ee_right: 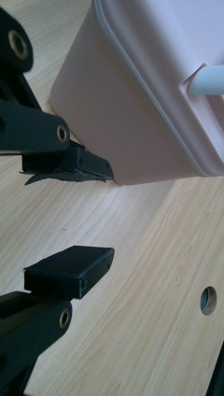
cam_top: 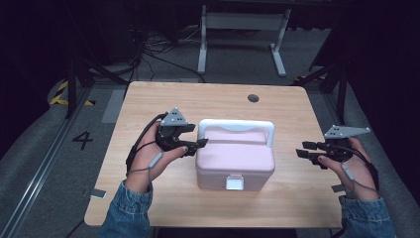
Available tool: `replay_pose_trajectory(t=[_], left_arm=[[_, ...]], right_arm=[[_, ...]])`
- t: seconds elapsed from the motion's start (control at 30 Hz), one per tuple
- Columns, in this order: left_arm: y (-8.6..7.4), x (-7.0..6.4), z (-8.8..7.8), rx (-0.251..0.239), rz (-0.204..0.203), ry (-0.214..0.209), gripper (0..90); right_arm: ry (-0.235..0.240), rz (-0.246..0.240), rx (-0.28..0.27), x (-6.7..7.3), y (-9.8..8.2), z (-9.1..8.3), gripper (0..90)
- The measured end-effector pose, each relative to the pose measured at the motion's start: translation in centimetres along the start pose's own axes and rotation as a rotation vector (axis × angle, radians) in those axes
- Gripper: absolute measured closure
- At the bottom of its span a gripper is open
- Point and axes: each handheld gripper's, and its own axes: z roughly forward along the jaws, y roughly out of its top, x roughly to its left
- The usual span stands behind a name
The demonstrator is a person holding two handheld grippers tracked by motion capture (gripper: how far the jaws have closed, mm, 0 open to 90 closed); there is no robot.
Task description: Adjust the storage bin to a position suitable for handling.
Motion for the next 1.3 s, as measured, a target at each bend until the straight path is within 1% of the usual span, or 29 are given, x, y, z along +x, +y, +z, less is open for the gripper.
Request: replay_pose_trajectory(t=[0.03, 0.13, 0.17, 0.2, 0.23, 0.37, 0.47, 0.53, 0.6, 0.63, 0.67, 0.7, 0.73, 0.77, 0.83, 0.87, 1.03, 1.1, 1.3], left_arm=[[0.0, 0.1, 0.2, -0.008, -0.008, 0.003, 34.8], [0.1, 0.5, 1.1, -0.049, -0.020, -0.008, 34.7], [0.0, 0.5, 1.4, -0.059, -0.028, -0.007, 34.8], [0.0, 0.6, 1.7, -0.071, -0.026, -0.004, 35.1], [0.0, 0.6, 2.1, -0.075, -0.031, -0.004, 35.5], [0.1, 0.5, 2.9, -0.091, -0.022, -0.002, 41.8], [0.2, 0.3, 3.4, -0.101, 0.004, 0.015, 47.9], [0.3, 0.2, 3.6, -0.102, 0.007, 0.011, 48.8], [0.4, 0.1, 3.6, -0.107, 0.020, 0.009, 52.7], [0.5, 0.0, 3.6, -0.106, 0.019, 0.007, 53.7], [0.6, 0.0, 3.7, -0.102, 0.029, 0.019, 54.6], [0.6, 0.0, 3.7, -0.097, 0.044, 0.036, 57.3], [0.7, 0.0, 3.6, -0.093, 0.051, 0.047, 60.5], [0.7, 0.1, 3.5, -0.091, 0.054, 0.055, 63.2], [0.8, 0.0, 3.4, -0.093, 0.041, 0.056, 67.6], [0.8, 0.0, 3.3, -0.093, 0.046, 0.051, 67.9], [1.1, -0.4, 3.0, -0.088, 0.070, 0.061, 68.2], [1.2, -0.5, 2.9, -0.094, 0.079, 0.064, 68.3], [1.6, -0.6, 2.4, -0.106, 0.087, 0.049, 68.4]], right_arm=[[-0.001, 0.000, 0.001, 0.0, 0.0, 0.0, 56.9], [0.001, 0.002, 0.007, 0.1, -0.2, 0.1, 56.8], [-0.002, 0.001, 0.007, 0.1, -0.2, 0.1, 56.8], [-0.004, 0.003, 0.008, 0.1, -0.3, 0.0, 56.8], [-0.004, 0.005, 0.008, 0.1, -0.3, 0.0, 56.9], [-0.007, 0.007, 0.010, 0.1, -0.5, 0.0, 56.9], [-0.005, 0.007, 0.013, 0.1, -0.5, 0.0, 56.9], [-0.009, 0.006, 0.016, 0.1, -0.5, 0.1, 56.9], [-0.003, 0.010, 0.017, 0.1, -0.5, 0.2, 56.8], [-0.002, 0.011, 0.018, 0.1, -0.5, 0.2, 56.8], [-0.002, 0.009, 0.020, 0.1, -0.5, 0.3, 56.8], [-0.001, 0.008, 0.020, 0.1, -0.5, 0.3, 56.8], [0.001, 0.008, 0.020, 0.1, -0.5, 0.3, 56.8], [-0.001, 0.006, 0.019, 0.1, -0.5, 0.3, 56.8], [0.001, 0.008, 0.018, 0.1, -0.4, 0.3, 56.8], [0.001, 0.009, 0.016, 0.1, -0.4, 0.3, 56.8], [-0.002, 0.009, 0.013, 0.1, -0.5, 0.1, 56.8], [-0.002, 0.010, 0.012, 0.0, -0.5, 0.1, 56.9], [-0.005, 0.010, 0.008, 0.1, -0.5, 0.0, 56.9]])
